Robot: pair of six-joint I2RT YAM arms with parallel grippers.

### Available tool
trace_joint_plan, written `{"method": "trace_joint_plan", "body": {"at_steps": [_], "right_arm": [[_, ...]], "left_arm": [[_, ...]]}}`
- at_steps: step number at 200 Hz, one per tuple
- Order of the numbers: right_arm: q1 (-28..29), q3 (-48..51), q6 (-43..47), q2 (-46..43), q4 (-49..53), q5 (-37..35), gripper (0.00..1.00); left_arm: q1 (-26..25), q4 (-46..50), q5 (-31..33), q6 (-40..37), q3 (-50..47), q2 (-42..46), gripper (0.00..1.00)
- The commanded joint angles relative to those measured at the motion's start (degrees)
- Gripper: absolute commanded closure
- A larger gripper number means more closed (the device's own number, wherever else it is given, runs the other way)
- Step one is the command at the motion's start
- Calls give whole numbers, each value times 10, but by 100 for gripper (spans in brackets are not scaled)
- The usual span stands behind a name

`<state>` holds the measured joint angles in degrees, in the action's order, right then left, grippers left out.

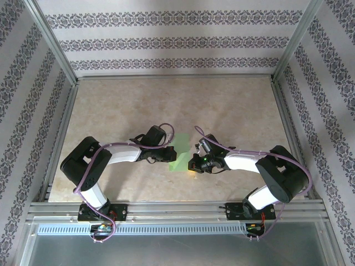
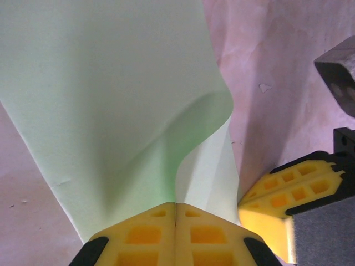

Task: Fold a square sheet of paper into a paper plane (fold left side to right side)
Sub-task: Fold the triangle a second time at the center of the table.

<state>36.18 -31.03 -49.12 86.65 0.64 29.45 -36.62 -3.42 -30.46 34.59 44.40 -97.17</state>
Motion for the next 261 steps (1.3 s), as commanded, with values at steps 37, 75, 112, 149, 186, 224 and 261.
{"method": "trace_joint_plan", "body": {"at_steps": [37, 75, 112, 149, 186, 224, 261], "right_arm": [[6, -3, 14, 29, 40, -24, 100], [5, -4, 15, 32, 45, -28, 100], [3, -6, 17, 26, 53, -33, 100], [2, -9, 20, 29, 56, -33, 100], [2, -10, 21, 30, 56, -33, 100], [1, -8, 21, 30, 56, -33, 100], [0, -6, 21, 29, 56, -33, 100]], "left_arm": [[12, 19, -4, -33, 18, -13, 94], [16, 27, 7, -40, 19, -7, 94], [18, 44, 17, -54, 24, 0, 94], [19, 61, 29, -66, 31, 1, 95], [21, 62, 36, -72, 38, -2, 94], [22, 66, 37, -78, 46, -11, 94], [23, 71, 50, -85, 45, -12, 94]]}}
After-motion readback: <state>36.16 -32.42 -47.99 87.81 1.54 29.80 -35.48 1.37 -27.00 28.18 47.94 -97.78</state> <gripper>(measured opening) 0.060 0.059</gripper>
